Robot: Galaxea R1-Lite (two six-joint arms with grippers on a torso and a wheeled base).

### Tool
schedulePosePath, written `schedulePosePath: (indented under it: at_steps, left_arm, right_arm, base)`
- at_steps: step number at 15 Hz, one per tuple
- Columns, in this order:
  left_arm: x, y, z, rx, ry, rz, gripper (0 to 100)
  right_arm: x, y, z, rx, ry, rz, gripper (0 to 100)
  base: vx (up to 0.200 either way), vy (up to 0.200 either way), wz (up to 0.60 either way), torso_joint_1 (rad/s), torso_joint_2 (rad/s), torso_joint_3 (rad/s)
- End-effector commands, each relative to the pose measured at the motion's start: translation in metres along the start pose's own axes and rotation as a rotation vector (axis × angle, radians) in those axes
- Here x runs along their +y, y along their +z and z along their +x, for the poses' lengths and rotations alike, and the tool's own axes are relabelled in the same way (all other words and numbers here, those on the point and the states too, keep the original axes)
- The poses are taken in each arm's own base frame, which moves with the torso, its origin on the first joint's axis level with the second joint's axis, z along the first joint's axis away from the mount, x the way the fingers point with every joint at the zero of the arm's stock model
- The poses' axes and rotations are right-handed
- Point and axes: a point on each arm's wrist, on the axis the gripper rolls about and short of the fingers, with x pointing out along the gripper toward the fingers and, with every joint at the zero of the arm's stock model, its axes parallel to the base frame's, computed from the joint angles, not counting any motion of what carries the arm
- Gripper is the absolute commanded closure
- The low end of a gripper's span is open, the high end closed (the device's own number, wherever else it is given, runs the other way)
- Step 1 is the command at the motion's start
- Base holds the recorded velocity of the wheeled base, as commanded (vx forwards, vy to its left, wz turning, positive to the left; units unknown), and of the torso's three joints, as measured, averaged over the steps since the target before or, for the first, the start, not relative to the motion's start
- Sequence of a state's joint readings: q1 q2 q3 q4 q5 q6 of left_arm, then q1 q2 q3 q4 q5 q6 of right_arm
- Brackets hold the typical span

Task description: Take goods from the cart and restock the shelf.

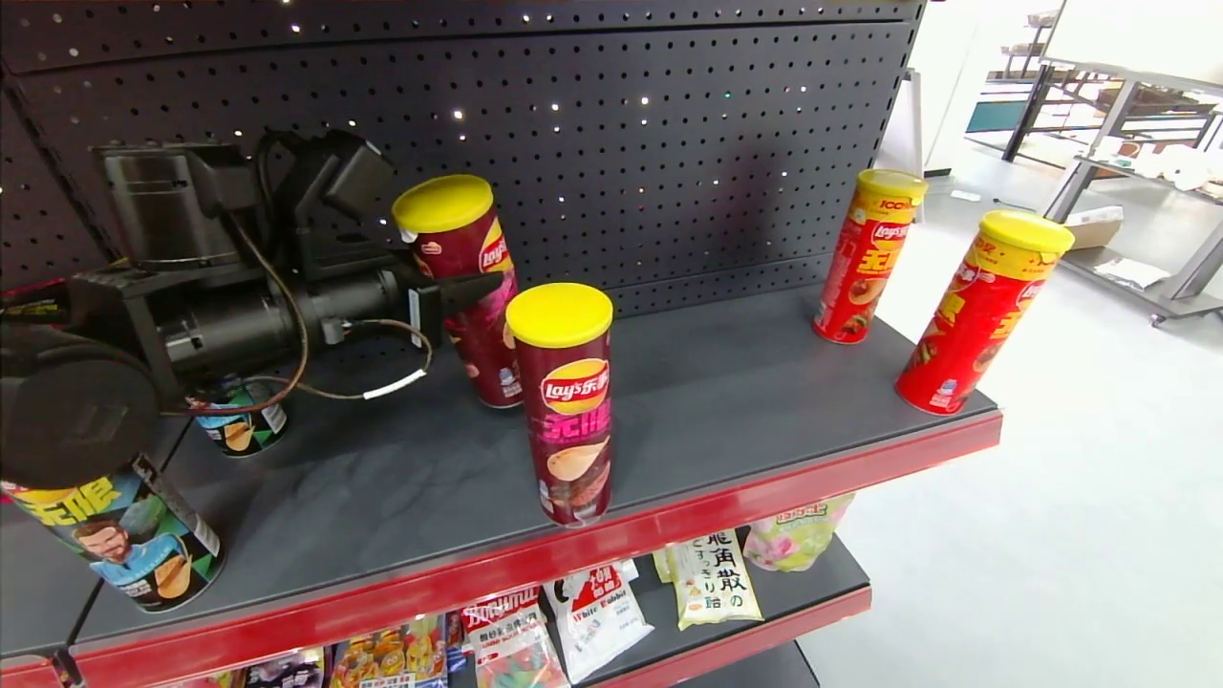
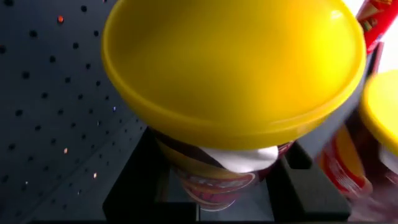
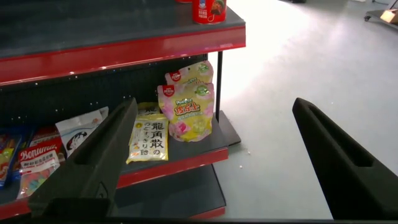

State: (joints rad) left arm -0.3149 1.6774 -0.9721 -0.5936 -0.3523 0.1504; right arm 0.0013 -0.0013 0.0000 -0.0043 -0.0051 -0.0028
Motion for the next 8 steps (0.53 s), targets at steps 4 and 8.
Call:
schedulePosePath:
  at_steps: [4, 8]
  left_arm:
    - [0.012, -0.013, 0.042, 0.007, -0.007, -0.004, 100]
    - [0.014, -0.020, 0.052, 0.017, -0.009, -0.007, 100]
  right_arm:
    - [0.000, 0.000, 0.000, 0.001, -0.001, 0.000, 0]
    - [0.000, 0.000, 0.000, 0.001, -0.001, 0.000, 0]
  base:
    - [0.000, 0.000, 0.00, 0.000, 0.00, 0.000]
    - [0.000, 0.000, 0.00, 0.000, 0.00, 0.000]
